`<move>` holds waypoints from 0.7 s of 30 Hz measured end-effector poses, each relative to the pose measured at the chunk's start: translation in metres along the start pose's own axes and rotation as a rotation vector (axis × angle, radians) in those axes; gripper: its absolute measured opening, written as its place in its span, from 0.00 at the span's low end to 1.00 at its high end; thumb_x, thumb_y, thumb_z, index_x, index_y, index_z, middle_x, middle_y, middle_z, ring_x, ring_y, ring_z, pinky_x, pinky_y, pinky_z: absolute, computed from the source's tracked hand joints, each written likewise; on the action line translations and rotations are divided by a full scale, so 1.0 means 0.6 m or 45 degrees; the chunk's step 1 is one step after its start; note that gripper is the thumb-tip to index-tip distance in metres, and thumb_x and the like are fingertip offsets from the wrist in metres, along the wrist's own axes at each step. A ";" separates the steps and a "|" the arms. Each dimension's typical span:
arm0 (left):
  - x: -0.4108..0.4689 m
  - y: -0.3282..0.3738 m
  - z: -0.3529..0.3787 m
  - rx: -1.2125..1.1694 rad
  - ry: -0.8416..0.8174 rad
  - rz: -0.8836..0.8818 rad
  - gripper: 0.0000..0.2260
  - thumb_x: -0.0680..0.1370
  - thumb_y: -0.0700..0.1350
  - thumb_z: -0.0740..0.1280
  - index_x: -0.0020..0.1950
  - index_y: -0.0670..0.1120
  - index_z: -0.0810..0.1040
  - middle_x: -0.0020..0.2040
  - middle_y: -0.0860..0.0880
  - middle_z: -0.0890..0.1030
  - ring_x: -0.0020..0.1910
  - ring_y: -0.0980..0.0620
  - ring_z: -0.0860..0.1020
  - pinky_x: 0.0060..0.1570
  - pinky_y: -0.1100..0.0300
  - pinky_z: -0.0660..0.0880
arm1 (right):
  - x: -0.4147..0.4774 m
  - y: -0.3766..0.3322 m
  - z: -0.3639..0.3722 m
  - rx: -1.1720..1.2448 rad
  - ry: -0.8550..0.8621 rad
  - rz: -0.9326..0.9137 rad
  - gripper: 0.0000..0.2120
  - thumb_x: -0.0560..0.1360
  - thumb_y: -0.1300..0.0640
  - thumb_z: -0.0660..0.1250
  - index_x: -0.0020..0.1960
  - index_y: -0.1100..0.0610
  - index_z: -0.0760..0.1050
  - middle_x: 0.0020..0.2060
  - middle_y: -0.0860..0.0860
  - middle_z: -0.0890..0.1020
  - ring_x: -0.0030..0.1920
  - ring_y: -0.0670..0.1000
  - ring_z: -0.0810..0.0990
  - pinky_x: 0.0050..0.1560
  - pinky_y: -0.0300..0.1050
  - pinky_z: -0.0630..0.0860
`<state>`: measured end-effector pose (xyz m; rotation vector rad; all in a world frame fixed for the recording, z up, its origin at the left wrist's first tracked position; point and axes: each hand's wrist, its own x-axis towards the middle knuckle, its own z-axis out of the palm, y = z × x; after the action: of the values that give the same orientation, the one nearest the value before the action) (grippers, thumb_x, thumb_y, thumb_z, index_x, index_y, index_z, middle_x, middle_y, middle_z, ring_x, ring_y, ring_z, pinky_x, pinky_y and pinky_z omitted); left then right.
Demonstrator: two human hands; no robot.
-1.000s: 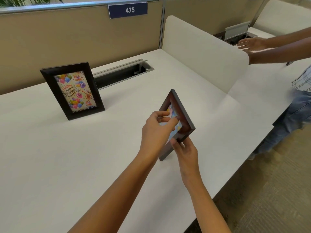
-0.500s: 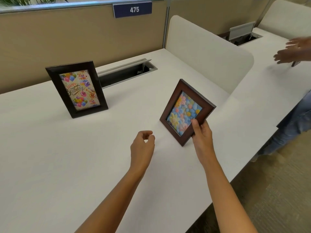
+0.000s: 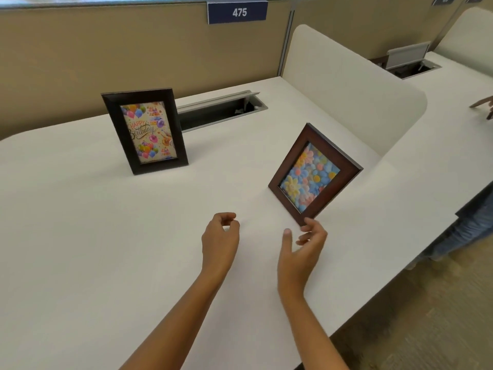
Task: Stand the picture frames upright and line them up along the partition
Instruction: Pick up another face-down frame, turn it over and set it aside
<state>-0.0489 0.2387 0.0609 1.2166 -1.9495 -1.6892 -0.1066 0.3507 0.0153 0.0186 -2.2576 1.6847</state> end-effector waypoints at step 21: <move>-0.077 -0.151 -0.341 0.211 1.018 0.105 0.12 0.77 0.39 0.61 0.57 0.48 0.78 0.58 0.51 0.77 0.59 0.51 0.73 0.63 0.54 0.69 | -0.318 -0.116 0.140 -0.003 -1.474 -0.673 0.17 0.74 0.65 0.61 0.61 0.53 0.70 0.57 0.42 0.70 0.61 0.39 0.65 0.63 0.26 0.60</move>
<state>0.1566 0.1395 0.0477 1.5268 -1.6012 -0.7978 0.0673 0.2165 0.0087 1.8113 -2.5195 1.5000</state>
